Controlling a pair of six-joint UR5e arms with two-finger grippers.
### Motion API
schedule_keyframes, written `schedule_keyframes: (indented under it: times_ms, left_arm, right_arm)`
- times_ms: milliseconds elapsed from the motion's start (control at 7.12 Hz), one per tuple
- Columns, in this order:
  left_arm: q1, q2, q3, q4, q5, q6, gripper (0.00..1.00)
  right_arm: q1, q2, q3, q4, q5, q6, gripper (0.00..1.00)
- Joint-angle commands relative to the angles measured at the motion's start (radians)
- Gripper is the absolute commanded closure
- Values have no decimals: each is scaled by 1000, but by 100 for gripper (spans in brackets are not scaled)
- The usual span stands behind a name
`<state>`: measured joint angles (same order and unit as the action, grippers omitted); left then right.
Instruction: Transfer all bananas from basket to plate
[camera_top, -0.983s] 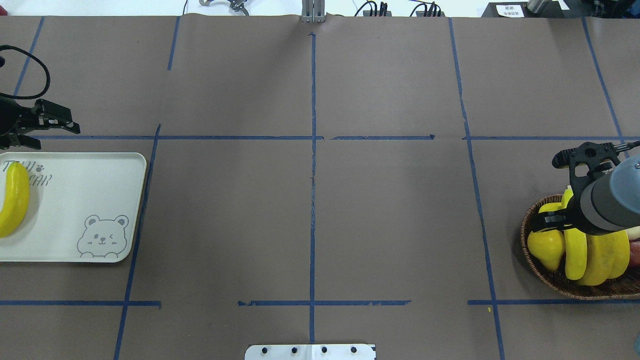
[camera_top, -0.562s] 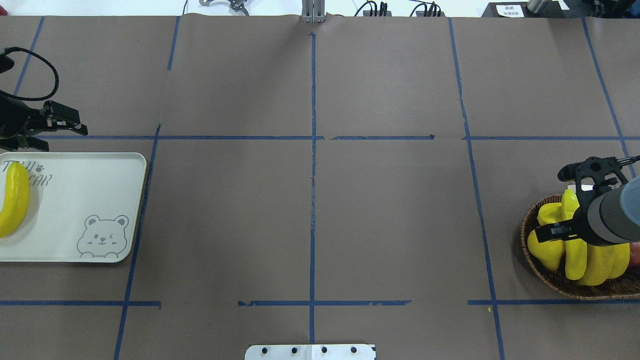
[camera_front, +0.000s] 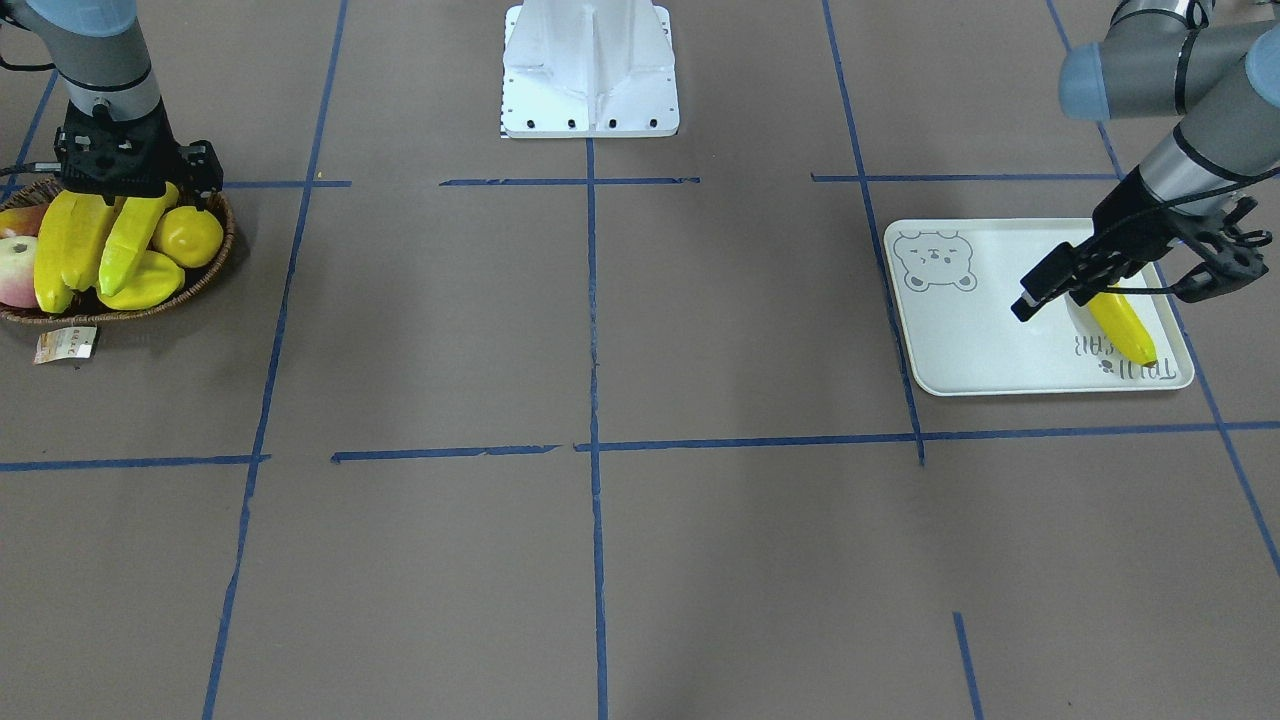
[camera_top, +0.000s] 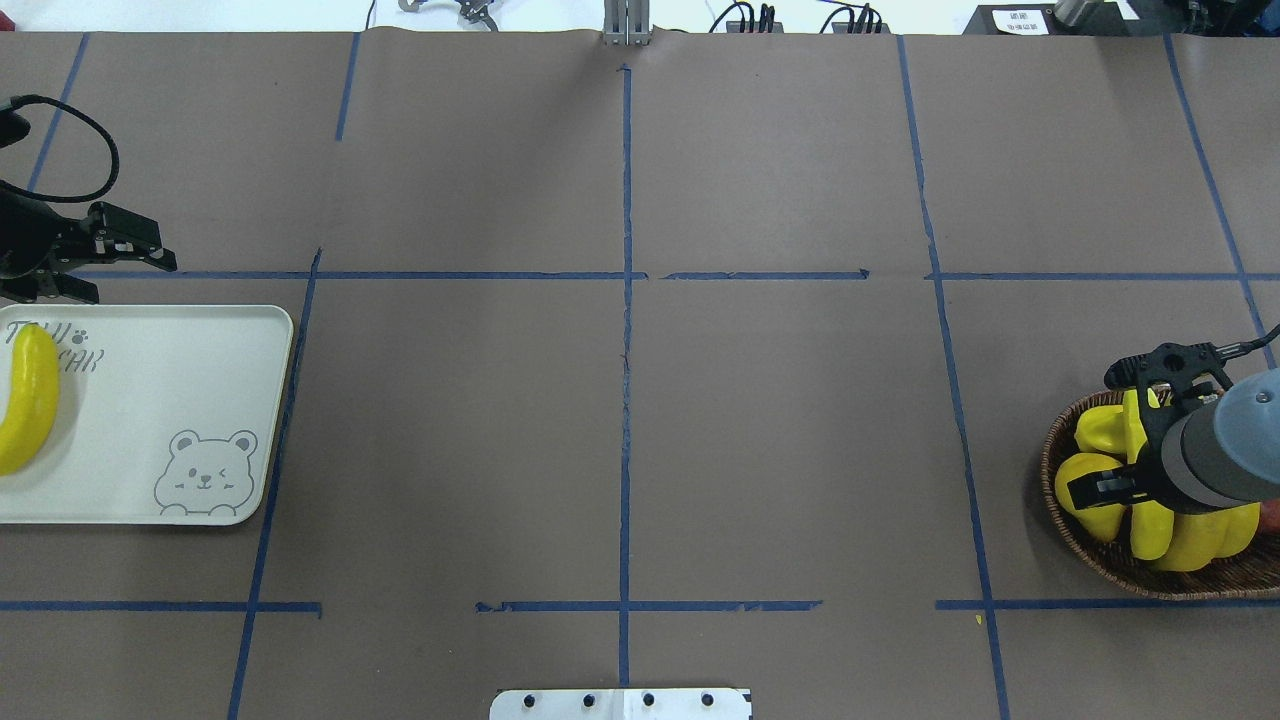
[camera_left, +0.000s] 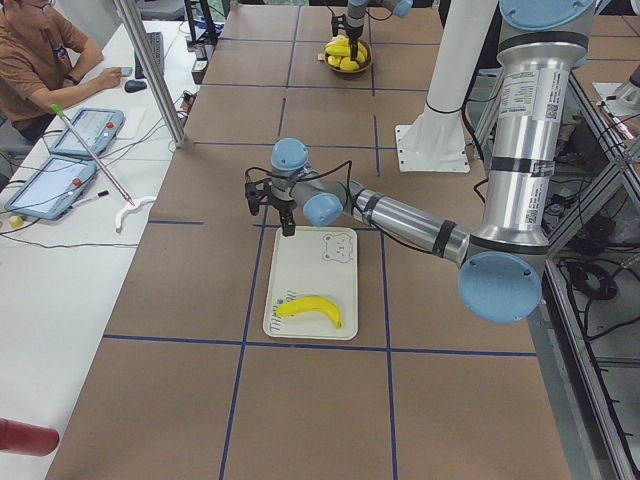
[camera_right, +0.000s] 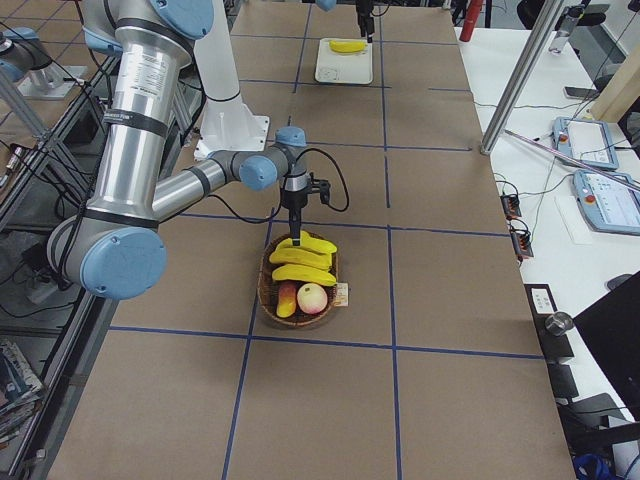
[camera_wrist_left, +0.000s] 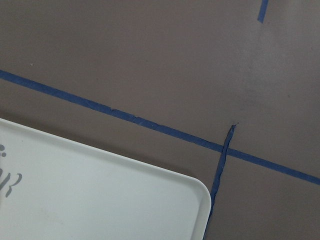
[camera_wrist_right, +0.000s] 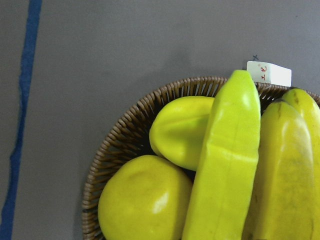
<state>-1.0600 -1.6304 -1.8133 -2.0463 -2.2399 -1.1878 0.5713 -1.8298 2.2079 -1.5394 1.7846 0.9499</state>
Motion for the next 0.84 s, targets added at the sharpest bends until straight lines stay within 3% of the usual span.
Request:
schedule_keyframes:
  times_ms: [0,281,702]
  left_arm:
    - [0,1,0,0,-1,0,0]
    - [0,1,0,0,-1,0,0]
    - [0,0,0,0,-1,1,0]
  right_arm:
    - [-1,-11,-4,-1,1,1,11]
    - [-1,-22,-4,-8,6,1,18]
    - [-1,-32,-4,-8,6,1,41]
